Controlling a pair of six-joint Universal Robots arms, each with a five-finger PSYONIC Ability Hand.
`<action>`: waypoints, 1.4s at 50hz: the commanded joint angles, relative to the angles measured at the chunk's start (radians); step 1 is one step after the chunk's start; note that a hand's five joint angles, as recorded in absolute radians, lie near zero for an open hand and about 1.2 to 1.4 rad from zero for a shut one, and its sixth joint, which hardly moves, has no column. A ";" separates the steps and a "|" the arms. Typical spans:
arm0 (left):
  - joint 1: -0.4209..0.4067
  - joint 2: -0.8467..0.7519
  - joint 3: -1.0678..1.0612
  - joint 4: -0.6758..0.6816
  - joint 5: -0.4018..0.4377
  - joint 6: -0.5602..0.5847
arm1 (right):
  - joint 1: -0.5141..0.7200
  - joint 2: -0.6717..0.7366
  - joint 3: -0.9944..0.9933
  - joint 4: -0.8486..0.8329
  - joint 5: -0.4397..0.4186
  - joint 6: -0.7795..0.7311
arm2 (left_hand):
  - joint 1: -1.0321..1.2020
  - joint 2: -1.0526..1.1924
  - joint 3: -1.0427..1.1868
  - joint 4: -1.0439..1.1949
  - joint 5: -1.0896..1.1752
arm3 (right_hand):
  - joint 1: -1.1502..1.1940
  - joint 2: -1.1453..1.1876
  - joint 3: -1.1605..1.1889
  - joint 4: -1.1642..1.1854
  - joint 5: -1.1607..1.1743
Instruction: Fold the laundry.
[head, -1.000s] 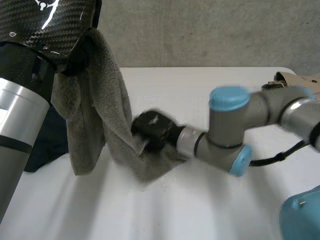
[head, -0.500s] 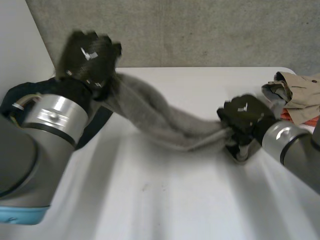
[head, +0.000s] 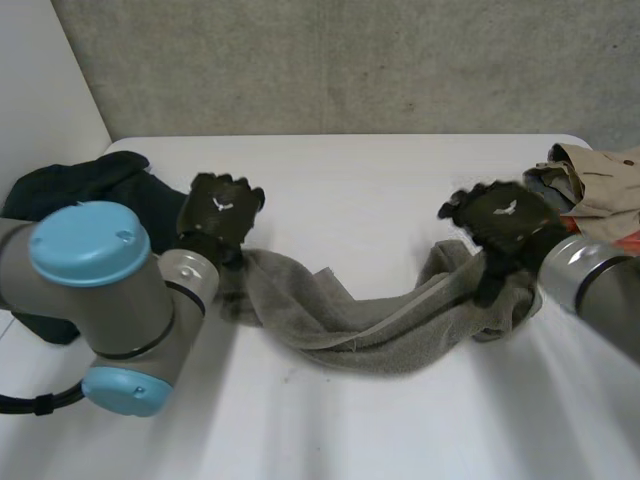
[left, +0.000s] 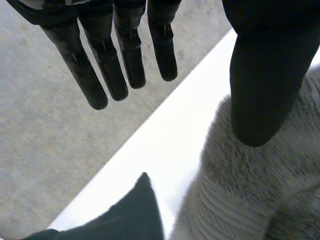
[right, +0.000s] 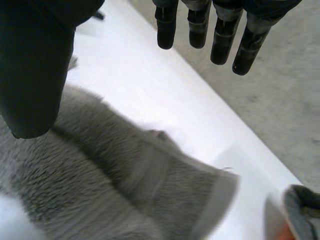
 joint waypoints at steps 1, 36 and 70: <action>0.011 0.157 -0.069 -0.020 0.006 0.004 | -0.067 -0.054 -0.131 0.244 -0.015 0.010 | 0.015 0.004 0.000 0.011 0.015 | -0.029 -0.048 -0.041 -0.063 -0.068; 0.339 0.136 -0.297 -0.149 0.343 -0.117 | -0.173 0.424 -0.424 0.188 -0.103 -0.270 | 0.059 0.048 0.044 0.055 0.059 | 0.503 0.484 0.490 0.469 0.463; 0.301 -0.113 -0.077 0.066 0.338 -0.112 | -0.150 0.260 -0.211 0.128 -0.098 -0.192 | 0.041 0.031 0.026 0.037 0.042 | 1.193 1.174 1.180 1.159 1.153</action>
